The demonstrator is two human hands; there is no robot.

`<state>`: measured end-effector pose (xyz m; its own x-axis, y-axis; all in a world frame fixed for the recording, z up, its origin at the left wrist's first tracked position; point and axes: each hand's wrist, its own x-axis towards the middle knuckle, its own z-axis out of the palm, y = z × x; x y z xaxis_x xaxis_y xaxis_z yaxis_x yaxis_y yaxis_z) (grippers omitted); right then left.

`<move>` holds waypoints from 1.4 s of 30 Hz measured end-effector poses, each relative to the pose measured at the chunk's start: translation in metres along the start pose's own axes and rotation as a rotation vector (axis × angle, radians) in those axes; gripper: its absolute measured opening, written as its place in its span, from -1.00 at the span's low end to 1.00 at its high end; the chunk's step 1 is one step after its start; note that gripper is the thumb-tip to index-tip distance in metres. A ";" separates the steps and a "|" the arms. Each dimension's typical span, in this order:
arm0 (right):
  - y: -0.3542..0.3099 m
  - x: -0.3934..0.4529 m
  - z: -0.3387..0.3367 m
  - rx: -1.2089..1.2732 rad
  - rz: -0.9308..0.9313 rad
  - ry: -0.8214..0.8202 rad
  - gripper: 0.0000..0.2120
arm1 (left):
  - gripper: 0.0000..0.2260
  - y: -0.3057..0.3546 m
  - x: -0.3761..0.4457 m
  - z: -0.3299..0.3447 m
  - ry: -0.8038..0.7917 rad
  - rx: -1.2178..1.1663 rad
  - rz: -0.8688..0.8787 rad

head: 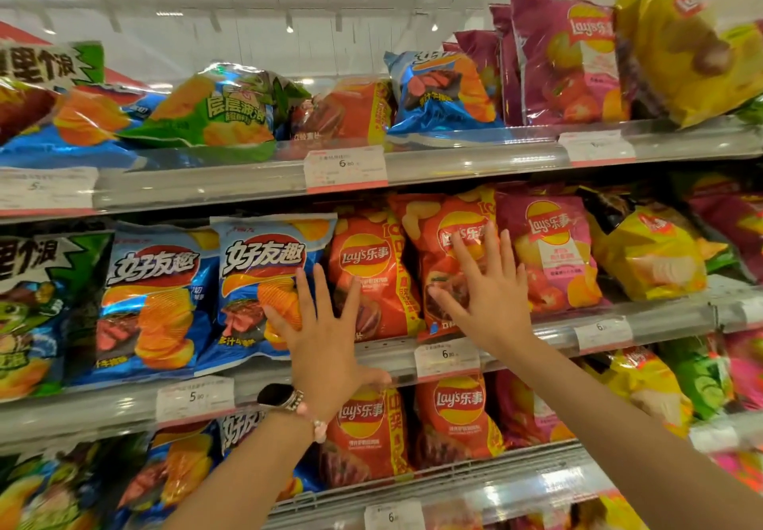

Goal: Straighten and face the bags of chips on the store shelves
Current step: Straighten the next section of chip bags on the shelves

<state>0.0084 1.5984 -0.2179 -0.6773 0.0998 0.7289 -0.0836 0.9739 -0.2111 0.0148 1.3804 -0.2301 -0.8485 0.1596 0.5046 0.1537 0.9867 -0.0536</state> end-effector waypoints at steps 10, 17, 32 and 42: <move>-0.001 0.007 0.006 -0.086 0.014 -0.113 -0.25 | 0.15 0.003 0.014 -0.002 -0.143 -0.005 0.064; -0.005 0.011 -0.024 0.051 0.028 -0.062 -0.14 | 0.10 0.003 0.006 -0.014 -0.129 -0.095 0.037; -0.036 0.048 -0.098 0.335 -0.309 0.451 -0.66 | -0.54 -0.011 0.035 -0.119 0.581 -0.312 0.350; -0.062 0.152 -0.144 0.190 -0.162 0.134 -0.24 | 0.00 -0.036 0.120 -0.157 0.237 0.070 0.424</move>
<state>0.0156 1.5830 -0.0004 -0.5420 -0.0160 0.8402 -0.3272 0.9249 -0.1934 -0.0131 1.3585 -0.0324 -0.5786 0.5438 0.6078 0.4193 0.8376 -0.3502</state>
